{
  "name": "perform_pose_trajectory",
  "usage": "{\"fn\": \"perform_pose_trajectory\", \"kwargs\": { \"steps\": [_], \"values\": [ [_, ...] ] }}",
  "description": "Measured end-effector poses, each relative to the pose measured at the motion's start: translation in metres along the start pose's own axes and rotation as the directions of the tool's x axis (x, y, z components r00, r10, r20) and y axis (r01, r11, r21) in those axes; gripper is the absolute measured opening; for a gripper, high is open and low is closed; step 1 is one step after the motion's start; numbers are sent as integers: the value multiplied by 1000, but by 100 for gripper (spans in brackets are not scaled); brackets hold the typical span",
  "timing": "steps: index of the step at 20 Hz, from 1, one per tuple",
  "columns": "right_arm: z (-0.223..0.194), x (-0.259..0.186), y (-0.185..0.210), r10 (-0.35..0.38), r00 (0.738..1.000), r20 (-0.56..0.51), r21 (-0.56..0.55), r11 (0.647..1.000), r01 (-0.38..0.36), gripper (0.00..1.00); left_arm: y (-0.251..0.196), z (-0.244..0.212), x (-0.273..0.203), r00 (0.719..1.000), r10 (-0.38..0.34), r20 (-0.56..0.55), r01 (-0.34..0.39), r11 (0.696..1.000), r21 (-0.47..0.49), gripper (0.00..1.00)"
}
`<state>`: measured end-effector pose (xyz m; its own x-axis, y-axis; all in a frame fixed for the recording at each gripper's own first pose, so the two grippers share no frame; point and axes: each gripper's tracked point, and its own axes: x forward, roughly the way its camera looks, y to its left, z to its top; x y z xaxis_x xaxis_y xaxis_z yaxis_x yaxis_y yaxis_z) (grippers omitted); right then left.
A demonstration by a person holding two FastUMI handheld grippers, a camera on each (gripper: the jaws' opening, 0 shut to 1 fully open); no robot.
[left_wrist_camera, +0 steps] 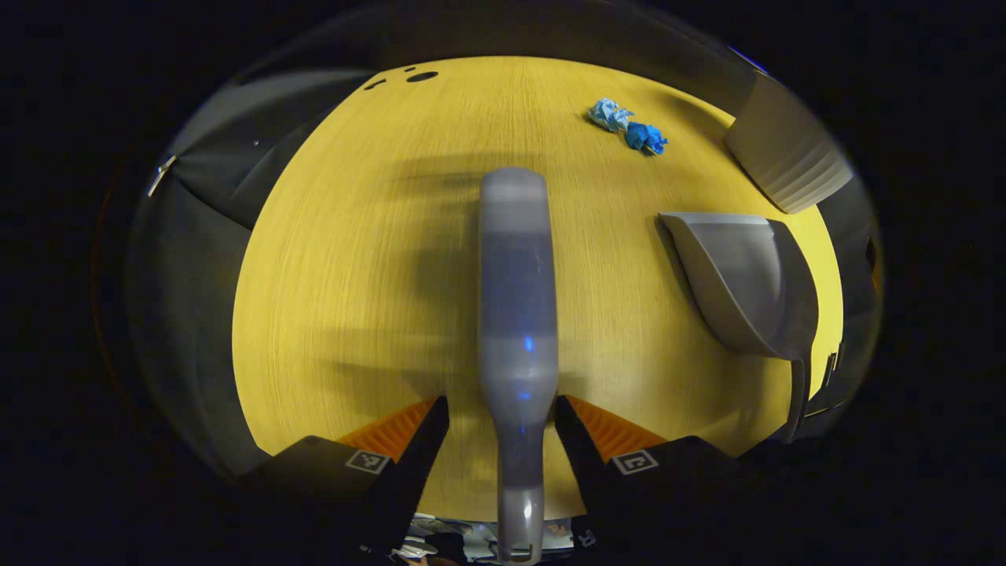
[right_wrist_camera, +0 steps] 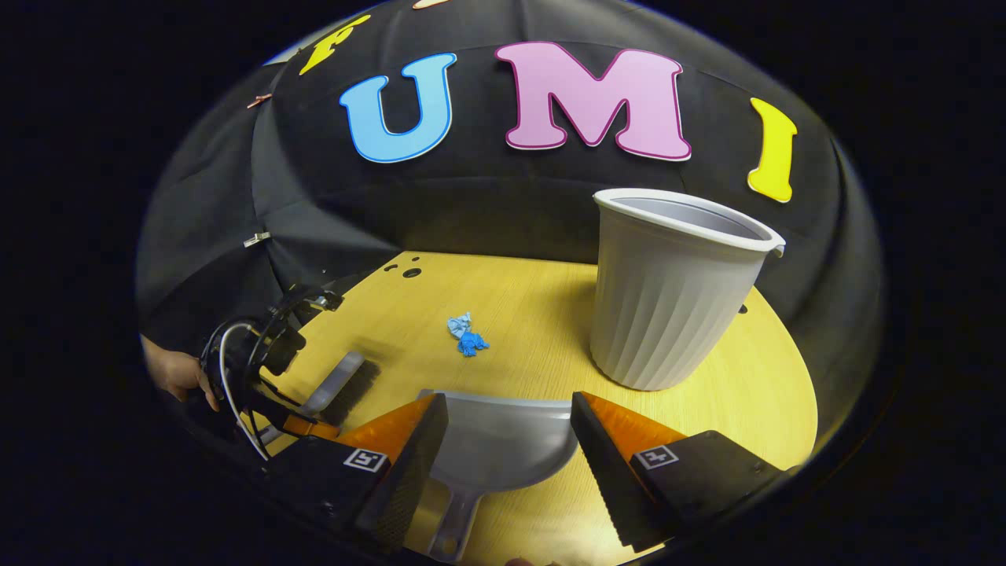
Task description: Pick up the small broom and dustpan from the desktop, sweep the trash into the dustpan with the broom, and then empty the trash into the garbage bin.
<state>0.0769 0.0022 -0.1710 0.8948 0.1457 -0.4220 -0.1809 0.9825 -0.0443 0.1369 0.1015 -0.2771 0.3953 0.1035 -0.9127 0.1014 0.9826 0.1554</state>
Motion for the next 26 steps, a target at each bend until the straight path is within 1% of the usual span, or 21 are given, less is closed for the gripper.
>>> {"fn": "perform_pose_trajectory", "kwargs": {
  "steps": [1, 2, 3, 4, 6, 7, 8, 9, 10, 11, 12, 14, 16, 17, 18, 19, 22, 26],
  "values": [
    [-4, 1, 1, -2, 1000, -17, 1, 1000, 2, 97, -2, 1, 0, 1000, -5, -4, 5, 1000, 10, 82],
    [-9, 0, 3, -7, 999, -35, 3, 1000, 7, 97, -1, 4, 1, 1000, -4, -4, 4, 1000, 22, 80],
    [-12, 0, 5, -7, 999, -54, 6, 1000, 8, 98, -3, 4, 1, 1000, -10, -10, 10, 999, 31, 75],
    [-17, 0, 10, -2, 997, -73, 7, 1000, 3, 98, -5, 6, -1, 1000, -12, -12, 13, 999, 42, 72],
    [-26, 0, 14, -11, 993, -117, -9, 1000, 10, 98, -5, 7, 3, 1000, -15, -18, 16, 997, 73, 61],
    [-33, -1, 18, -11, 989, -147, -15, 1000, 9, 98, -5, 8, 1, 1000, -13, -26, 15, 997, 78, 46],
    [-41, -2, 23, -9, 982, -189, -12, 1000, 7, 98, -6, 7, 0, 999, -16, -35, 19, 997, 74, 46],
    [-49, -3, 29, -5, 974, -225, 2, 1000, 5, 98, -5, 6, 1, 999, -20, -32, 22, 997, 80, 35],
    [-58, -4, 35, 3, 965, -262, 12, 1000, 0, 98, -6, 8, 2, 999, -26, -19, 28, 996, 89, 34],
    [-68, -6, 39, -1, 955, -298, 13, 1000, 5, 98, -5, 9, 2, 999, -36, 3, 35, 994, 99, 27],
    [-77, -8, 40, -11, 944, -330, 6, 1000, 14, 98, -5, 10, 1, 998, -49, 28, 46, 993, 108, 29],
    [-88, -11, 40, -42, 930, -366, -16, 999, 39, 99, -4, 9, 0, 995, -80, 62, 73, 991, 109, 22],
    [-97, -12, 40, -66, 914, -401, -20, 998, 64, 98, -3, 8, 0, 991, -103, 81, 95, 991, 93, 25],
    [-102, -11, 40, -85, 903, -422, -18, 996, 85, 98, -2, 7, 0, 990, -111, 85, 104, 991, 82, 22],
    [-106, -10, 40, -87, 895, -438, -9, 996, 92, 99, -3, 8, 0, 989, -117, 87, 110, 991, 80, 24],
    [-111, -10, 40, -92, 885, -456, 0, 995, 104, 99, -3, 8, -1, 989, -120, 88, 113, 990, 83, 25],
    [-125, -6, 44, -96, 859, -503, 28, 991, 127, 98, -2, 8, 0, 987, -128, 94, 119, 988, 99, 25],
    [-149, 1, 39, -105, 821, -561, 54, 985, 163, 98, -3, 9, -1, 984, -128, 123, 119, 990, 82, 24]
  ]
}}
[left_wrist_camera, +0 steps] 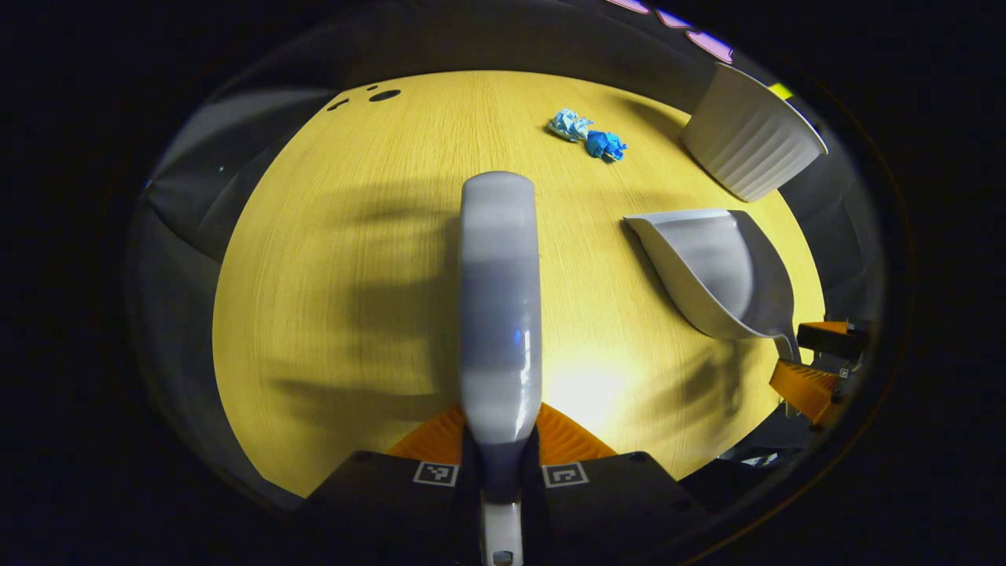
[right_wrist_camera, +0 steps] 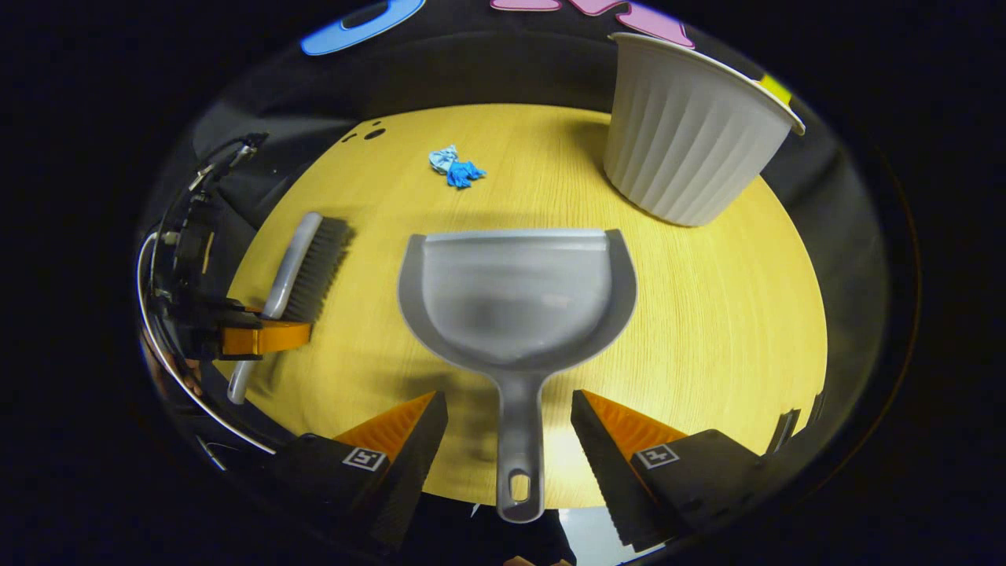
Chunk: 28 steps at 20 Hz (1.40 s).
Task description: Pick up the small broom and dustpan from the desktop, sweep the trash into the dustpan with the broom, and then empty the trash into the garbage bin.
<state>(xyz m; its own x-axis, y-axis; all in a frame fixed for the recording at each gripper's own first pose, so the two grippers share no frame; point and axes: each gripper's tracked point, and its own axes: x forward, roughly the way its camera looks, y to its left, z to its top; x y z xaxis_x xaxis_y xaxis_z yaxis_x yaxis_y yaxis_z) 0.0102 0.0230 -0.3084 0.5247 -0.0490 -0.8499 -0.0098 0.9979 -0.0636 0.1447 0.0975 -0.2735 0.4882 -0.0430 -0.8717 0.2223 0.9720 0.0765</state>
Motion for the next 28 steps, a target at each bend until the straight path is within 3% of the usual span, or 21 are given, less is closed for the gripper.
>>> {"fn": "perform_pose_trajectory", "kwargs": {
  "steps": [6, 7, 9, 14, 16, 19, 20, 23, 24, 25, 28],
  "values": [
    [-5, 33, 1, -23, 998, -54, 3, 1000, 24, 99, 0, -1, -1, 1000, -1, 19, 2, 1000, -27, 27],
    [-5, 36, 2, -26, 998, -59, 1, 1000, 26, 99, 0, -1, -2, 1000, 1, 16, 0, 1000, -23, 22],
    [-7, 42, 0, -33, 997, -67, -11, 999, 32, 99, 0, -2, -2, 1000, 9, 7, -9, 1000, -17, 25],
    [-3, 50, -3, -3, 996, -86, -2, 1000, 3, 96, 1, -3, -1, 999, 37, 1, -37, 999, -26, 24],
    [0, 52, -10, -7, 996, -88, 5, 1000, 7, 86, 1, -1, -1, 999, 43, -4, -43, 998, -42, 27],
    [-1, 50, -17, -8, 995, -100, 6, 1000, 9, 61, 2, 3, -2, 999, 46, -17, -46, 998, -52, 24],
    [-2, 49, -17, 12, 992, -123, 8, 1000, -11, 46, 2, 7, -2, 999, 46, -14, -47, 997, -58, 24],
    [-5, 49, -14, 68, 985, -161, 12, 998, -67, 39, 5, 24, -3, 999, 50, -15, -51, 997, -54, 24],
    [-4, 48, -14, 83, 982, -169, 14, 997, -82, 31, 7, 32, -3, 998, 59, -13, -59, 998, -39, 24],
    [-5, 48, -15, 96, 979, -178, 14, 995, -96, 39, 11, 40, -4, 998, 69, -10, -69, 997, -18, 24],
    [-5, 51, -16, 115, 975, -191, 3, 993, -116, 36, 19, 64, -1, 995, 100, -18, -100, 994, 34, 24]
  ]
}}
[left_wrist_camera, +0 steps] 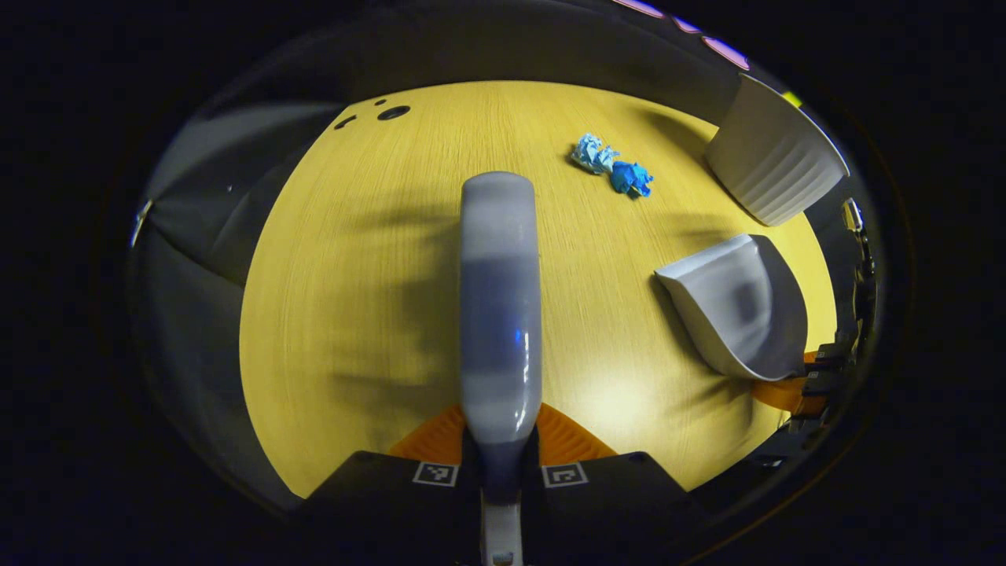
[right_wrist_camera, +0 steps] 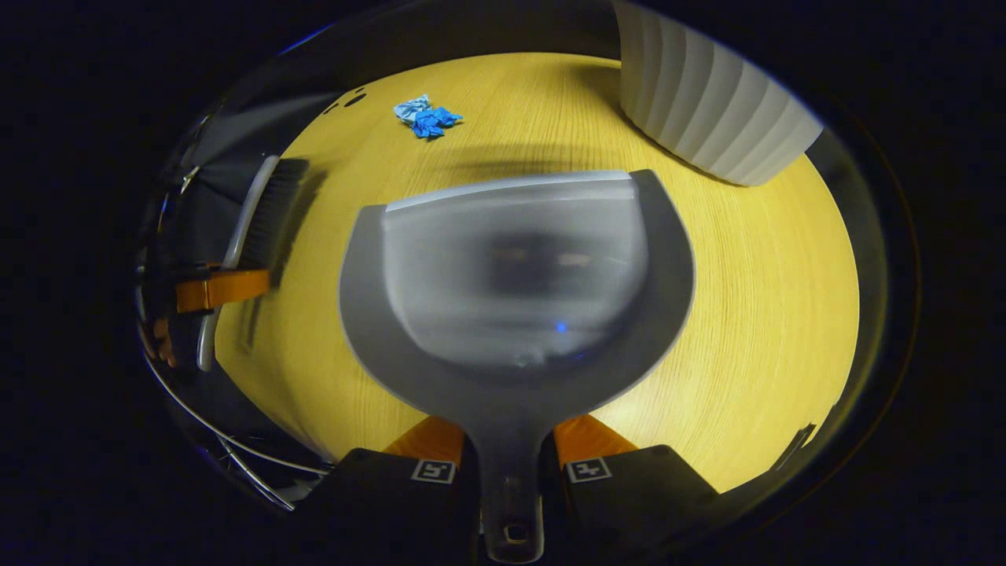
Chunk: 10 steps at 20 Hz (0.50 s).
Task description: Pick up the small broom and dustpan from the desktop, sweep the trash into the dustpan with the broom, and then empty the trash into the garbage bin.
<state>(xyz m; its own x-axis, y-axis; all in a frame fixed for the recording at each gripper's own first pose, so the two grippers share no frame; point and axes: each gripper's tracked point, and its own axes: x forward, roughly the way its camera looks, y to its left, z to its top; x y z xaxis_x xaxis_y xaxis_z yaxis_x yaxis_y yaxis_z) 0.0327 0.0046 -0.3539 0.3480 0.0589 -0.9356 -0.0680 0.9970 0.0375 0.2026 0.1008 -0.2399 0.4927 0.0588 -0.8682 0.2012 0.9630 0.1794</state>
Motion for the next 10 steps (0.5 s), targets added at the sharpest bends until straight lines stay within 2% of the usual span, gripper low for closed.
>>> {"fn": "perform_pose_trajectory", "kwargs": {
  "steps": [6, 10],
  "values": [
    [-8, -12, -9, 17, 999, -35, -65, 998, -19, 34, 9, 54, 26, 1000, 24, -19, -23, 999, 49, 24],
    [-13, -23, -22, 20, 998, -53, -123, 992, -27, 34, 23, 90, 42, 995, 87, -38, -80, 983, 164, 24]
  ]
}}
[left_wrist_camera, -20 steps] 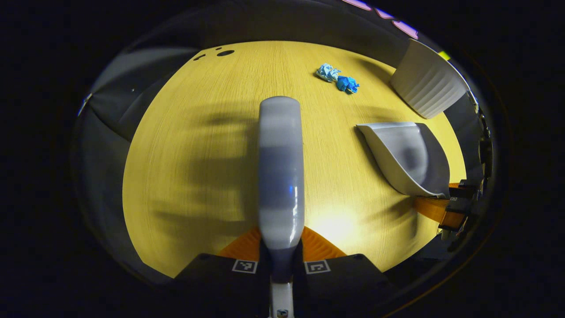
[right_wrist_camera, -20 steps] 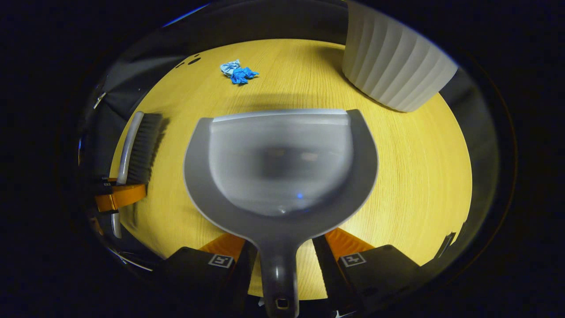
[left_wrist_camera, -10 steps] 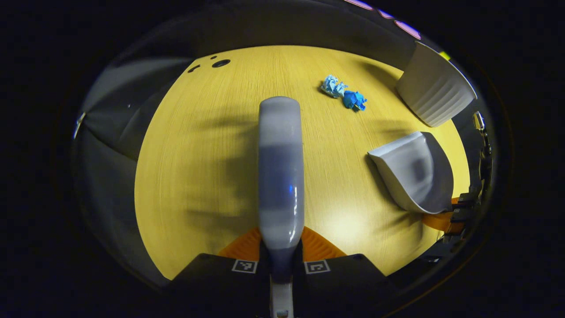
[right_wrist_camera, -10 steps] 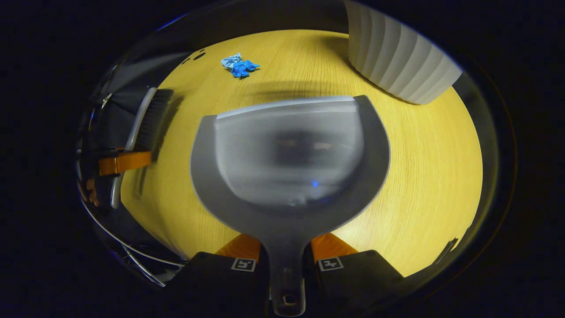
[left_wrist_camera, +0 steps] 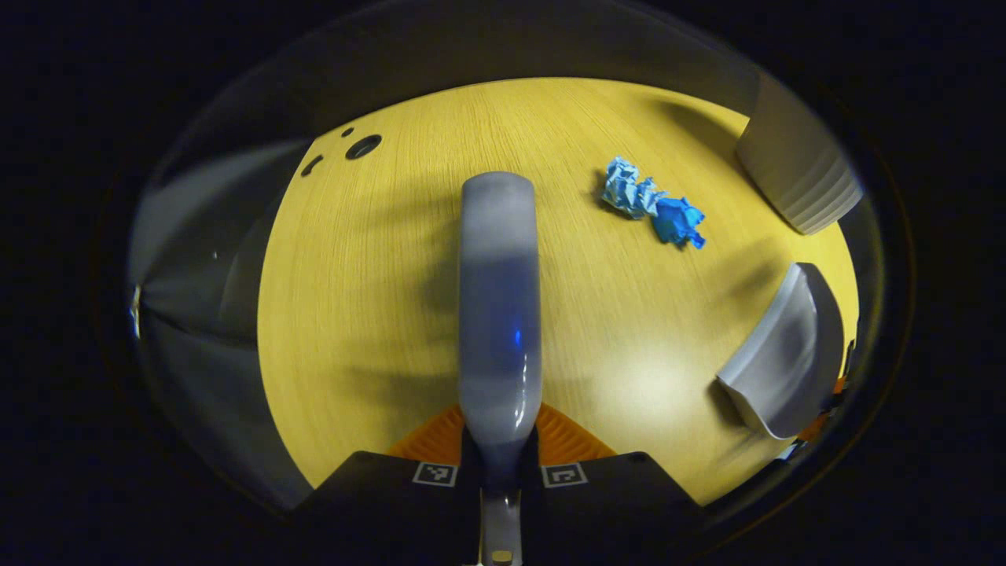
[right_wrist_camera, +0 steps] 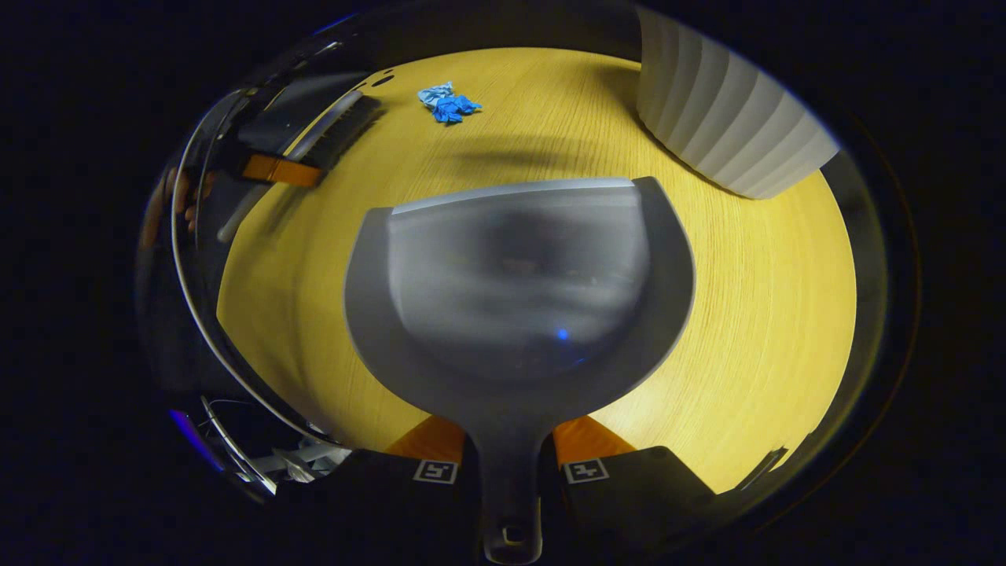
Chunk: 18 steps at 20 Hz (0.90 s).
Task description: Pick up the small broom and dustpan from the desktop, sweep the trash into the dustpan with the broom, and then empty the trash into the garbage bin.
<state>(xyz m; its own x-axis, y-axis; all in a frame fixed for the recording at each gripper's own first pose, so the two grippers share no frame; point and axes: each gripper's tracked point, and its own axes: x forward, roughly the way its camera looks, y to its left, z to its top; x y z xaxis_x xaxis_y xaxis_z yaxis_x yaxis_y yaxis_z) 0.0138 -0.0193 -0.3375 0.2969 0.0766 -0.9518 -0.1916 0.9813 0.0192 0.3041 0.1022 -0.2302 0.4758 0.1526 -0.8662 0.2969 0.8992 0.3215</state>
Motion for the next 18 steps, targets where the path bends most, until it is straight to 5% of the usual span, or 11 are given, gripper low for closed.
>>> {"fn": "perform_pose_trajectory", "kwargs": {
  "steps": [6, 11, 18],
  "values": [
    [-2, -3, -13, 6, 1000, -12, -39, 999, -6, 34, -7, 51, 19, 999, 53, 0, -52, 981, 189, 24],
    [-4, -1, -17, 10, 1000, -14, -49, 999, -11, 34, -14, 88, 26, 997, 82, 7, -77, 901, 427, 24],
    [4, -8, -15, 16, 1000, -15, -60, 998, -16, 34, -58, 103, 15, 999, -3, -38, 26, 770, 637, 27]
  ]
}}
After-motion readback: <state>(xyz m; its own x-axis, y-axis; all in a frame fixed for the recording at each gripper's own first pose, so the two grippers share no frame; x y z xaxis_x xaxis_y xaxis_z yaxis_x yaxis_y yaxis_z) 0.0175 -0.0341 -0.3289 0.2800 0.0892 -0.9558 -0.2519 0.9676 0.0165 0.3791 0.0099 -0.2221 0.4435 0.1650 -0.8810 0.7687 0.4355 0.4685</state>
